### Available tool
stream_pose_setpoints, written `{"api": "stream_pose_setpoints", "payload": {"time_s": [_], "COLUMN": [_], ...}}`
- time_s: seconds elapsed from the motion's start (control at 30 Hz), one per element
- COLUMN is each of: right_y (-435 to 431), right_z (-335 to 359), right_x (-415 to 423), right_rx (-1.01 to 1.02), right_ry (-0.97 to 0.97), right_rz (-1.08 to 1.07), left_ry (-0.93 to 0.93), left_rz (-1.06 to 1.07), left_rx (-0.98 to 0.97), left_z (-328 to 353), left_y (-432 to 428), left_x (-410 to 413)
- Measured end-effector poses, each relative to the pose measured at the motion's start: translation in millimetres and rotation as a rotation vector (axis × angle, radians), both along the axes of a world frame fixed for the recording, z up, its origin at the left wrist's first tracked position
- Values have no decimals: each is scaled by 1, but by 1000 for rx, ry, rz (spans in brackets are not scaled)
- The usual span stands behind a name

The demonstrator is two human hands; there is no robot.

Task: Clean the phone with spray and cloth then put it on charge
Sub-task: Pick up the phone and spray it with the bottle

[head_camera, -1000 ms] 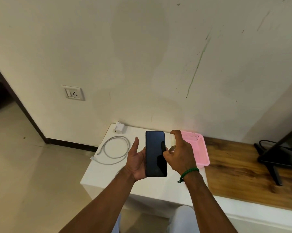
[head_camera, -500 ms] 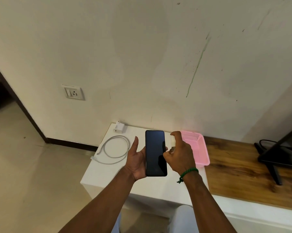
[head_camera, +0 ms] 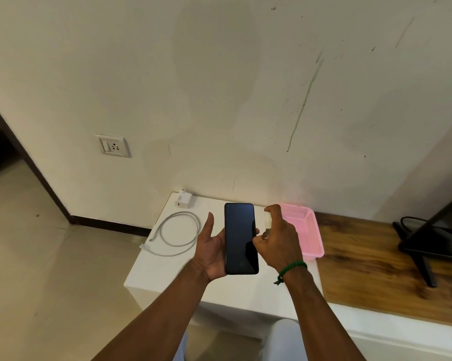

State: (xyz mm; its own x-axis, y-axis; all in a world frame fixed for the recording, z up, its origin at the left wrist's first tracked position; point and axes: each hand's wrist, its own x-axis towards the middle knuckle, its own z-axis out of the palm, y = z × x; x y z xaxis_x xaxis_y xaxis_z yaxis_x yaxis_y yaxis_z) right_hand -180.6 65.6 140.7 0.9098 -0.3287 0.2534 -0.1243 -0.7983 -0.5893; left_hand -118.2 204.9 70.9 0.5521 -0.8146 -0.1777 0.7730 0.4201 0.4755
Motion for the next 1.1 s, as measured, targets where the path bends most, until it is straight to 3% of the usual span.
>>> {"api": "stream_pose_setpoints", "payload": {"time_s": [0.6, 1.1], "right_y": [-4, 15], "right_z": [10, -18], "right_x": [-17, -38], "right_rx": [5, 47], "right_ry": [-89, 22], "right_rz": [-27, 20], "left_ry": [-7, -7], "left_rz": [5, -2], "left_rx": [-7, -23], "left_z": [6, 9], "left_y": [2, -1], "left_x": [8, 6]}}
